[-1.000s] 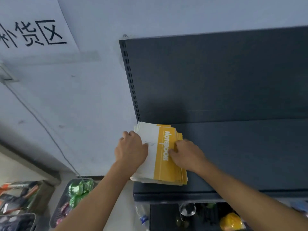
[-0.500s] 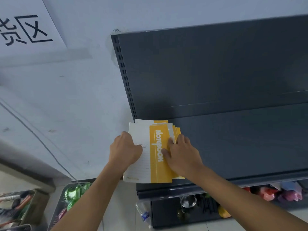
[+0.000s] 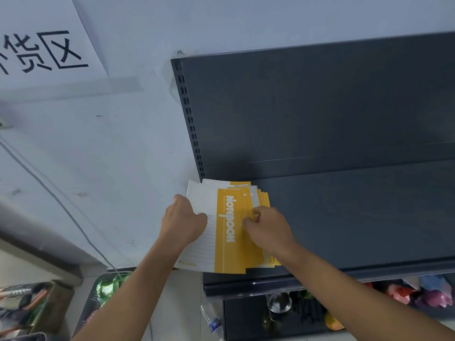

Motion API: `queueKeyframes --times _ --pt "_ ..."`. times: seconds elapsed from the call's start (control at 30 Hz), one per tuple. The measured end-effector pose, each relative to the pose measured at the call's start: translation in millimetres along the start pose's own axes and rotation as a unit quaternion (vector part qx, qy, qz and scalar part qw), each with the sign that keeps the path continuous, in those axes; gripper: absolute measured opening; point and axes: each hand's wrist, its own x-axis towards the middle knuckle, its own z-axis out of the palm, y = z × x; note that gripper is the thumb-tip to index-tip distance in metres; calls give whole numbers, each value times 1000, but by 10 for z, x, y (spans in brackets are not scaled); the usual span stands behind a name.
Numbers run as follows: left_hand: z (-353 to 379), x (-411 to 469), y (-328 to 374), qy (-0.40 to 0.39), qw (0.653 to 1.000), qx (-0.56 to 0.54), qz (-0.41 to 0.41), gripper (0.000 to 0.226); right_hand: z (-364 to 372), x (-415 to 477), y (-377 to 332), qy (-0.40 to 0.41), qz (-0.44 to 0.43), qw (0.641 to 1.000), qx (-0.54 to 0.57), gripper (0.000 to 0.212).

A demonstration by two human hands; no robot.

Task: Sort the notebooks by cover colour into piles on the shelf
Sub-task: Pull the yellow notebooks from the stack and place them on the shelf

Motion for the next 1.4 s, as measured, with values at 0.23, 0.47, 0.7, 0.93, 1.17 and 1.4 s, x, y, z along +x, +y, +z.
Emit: queueKeyframes --times 0.23,0.47,0.7,0.93,1.17,1.4 --pt "83 -64 9 2 997 -72 -18 26 -85 37 -98 -30 116 980 157 46" --pt "71 -120 93 39 995 -90 20 15 5 34 -60 -25 94 983 153 7" --pt "127 -158 301 0 975 -216 52 17 -186 63 4 25 69 979 192 25" --pt "517 -151 821 -12 982 -52 183 25 -737 -125 322 105 72 985 120 15" --pt "1104 -402 1583 -30 947 -9 319 37 -1454 -374 1009 196 116 974 14 27" --pt "1731 -896 2414 -99 918 -13 384 38 -2172 -634 1882 233 170 957 -23 28"
